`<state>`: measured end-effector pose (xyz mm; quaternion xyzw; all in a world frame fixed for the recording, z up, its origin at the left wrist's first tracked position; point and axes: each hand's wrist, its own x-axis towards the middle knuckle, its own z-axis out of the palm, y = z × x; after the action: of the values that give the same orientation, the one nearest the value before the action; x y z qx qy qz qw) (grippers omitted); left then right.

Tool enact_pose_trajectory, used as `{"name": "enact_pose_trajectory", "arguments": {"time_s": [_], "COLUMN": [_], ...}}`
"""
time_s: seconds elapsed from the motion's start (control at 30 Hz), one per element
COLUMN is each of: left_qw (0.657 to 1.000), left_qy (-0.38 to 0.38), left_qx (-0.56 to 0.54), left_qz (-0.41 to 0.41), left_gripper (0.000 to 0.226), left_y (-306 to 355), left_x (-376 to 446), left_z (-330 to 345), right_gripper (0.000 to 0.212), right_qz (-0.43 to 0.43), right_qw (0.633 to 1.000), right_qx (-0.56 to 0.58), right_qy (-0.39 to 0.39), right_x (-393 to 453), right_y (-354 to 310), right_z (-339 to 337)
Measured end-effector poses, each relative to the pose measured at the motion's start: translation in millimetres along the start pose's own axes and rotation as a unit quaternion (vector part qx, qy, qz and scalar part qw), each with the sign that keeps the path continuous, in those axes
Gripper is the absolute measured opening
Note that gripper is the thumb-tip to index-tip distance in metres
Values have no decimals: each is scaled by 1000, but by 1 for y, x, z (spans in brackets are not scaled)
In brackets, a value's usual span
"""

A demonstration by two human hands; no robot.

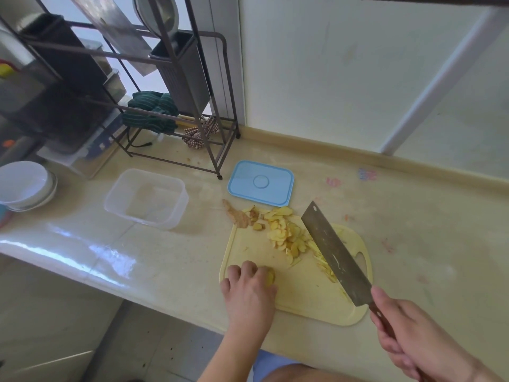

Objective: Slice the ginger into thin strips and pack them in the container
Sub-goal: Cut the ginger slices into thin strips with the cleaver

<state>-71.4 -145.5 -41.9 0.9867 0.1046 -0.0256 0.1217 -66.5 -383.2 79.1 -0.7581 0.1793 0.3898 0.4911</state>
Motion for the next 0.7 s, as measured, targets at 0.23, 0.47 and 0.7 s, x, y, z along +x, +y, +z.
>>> {"name": "enact_pose_trajectory", "arguments": {"time_s": [0.23, 0.47, 0.7], "left_qw": [990, 968, 985], "left_qy": [-41, -17, -90], "left_qx": [-127, -246, -141], "left_qz": [42, -51, -48], "left_gripper": [21, 18, 30], "left_y": [4, -27, -28], "left_x": [3, 8, 11], "left_z": [3, -8, -22], "right_gripper": [67, 68, 64], "right_qz": [8, 4, -8], "right_qw": [999, 998, 998], "right_qx": [29, 60, 52], "right_qy": [-11, -37, -39], "right_x": [-3, -6, -6], "right_y": [-1, -2, -5], "right_z": [1, 6, 9]}}
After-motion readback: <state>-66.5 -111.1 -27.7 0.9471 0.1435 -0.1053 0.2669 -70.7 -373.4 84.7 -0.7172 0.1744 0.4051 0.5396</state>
